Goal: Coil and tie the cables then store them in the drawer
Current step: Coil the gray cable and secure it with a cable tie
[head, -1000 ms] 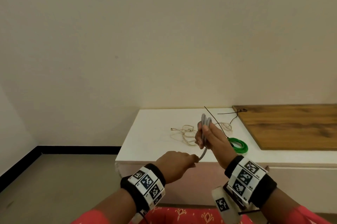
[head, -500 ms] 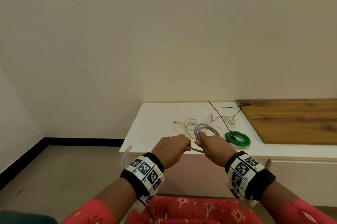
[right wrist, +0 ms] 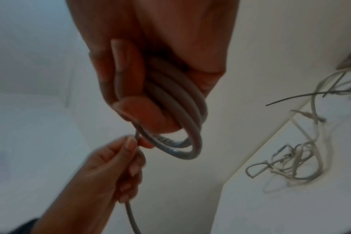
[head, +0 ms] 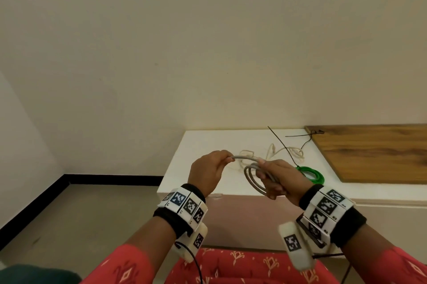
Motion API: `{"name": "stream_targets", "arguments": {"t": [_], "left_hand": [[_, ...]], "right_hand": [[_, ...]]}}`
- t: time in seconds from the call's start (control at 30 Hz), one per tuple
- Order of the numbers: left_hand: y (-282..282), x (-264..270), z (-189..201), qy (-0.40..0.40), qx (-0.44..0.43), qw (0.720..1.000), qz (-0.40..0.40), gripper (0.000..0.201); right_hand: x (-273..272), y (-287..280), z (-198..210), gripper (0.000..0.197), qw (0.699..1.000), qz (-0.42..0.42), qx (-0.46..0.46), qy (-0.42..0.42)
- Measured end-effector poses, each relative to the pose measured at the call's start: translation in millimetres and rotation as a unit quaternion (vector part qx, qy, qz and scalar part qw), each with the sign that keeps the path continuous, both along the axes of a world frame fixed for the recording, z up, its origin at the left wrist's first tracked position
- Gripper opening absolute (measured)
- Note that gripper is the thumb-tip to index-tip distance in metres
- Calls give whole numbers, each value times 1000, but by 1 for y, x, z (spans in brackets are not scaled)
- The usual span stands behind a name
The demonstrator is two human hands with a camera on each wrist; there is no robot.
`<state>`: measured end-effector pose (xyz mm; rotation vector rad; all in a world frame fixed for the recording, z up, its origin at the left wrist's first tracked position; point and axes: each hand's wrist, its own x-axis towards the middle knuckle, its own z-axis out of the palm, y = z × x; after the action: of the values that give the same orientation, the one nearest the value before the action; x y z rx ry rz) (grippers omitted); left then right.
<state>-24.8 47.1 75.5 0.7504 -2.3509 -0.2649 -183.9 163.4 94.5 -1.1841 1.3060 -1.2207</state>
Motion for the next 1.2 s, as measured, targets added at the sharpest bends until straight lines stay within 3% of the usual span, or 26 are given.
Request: {"name": "stream_targets", "arguments": {"t": [0.1, 0.2, 0.33, 0.43, 0.5, 0.67, 0.93, 1.07, 1.2], "left_hand": [[-1, 4, -7, 41, 70, 997, -11, 25], [-1, 7, -19, 67, 140, 987, -45, 33], [3, 1, -32, 78, 225, 970, -54, 25], [17, -4, -35, 64, 304, 949, -59, 20], [26, -7, -35, 51, 360, 929, -66, 19], [53, -16, -25, 3, 476, 874, -103, 17], [74, -20, -8, -79, 566, 810, -133, 12], [72, -15, -3, -73, 595, 790, -130, 12], [67, -11, -2, -23, 597, 798, -83, 14]], "right_hand": [[-5, 1, 5, 40, 990, 18, 0, -139], [-6, -1, 6, 38, 961, 30, -1, -274], [-7, -2, 4, 32, 929, 25, -64, -363], [-7, -2, 8, 27, 910, -24, -110, -398], [-5, -1, 10, 34, 908, -46, -127, -396], [-1, -2, 6, 40, 936, -67, -149, -313], [9, -7, -4, 36, 967, -88, -161, -179], [9, -7, -10, 36, 980, -82, -146, -105], [4, -6, -6, 39, 976, -52, -144, -154]]}}
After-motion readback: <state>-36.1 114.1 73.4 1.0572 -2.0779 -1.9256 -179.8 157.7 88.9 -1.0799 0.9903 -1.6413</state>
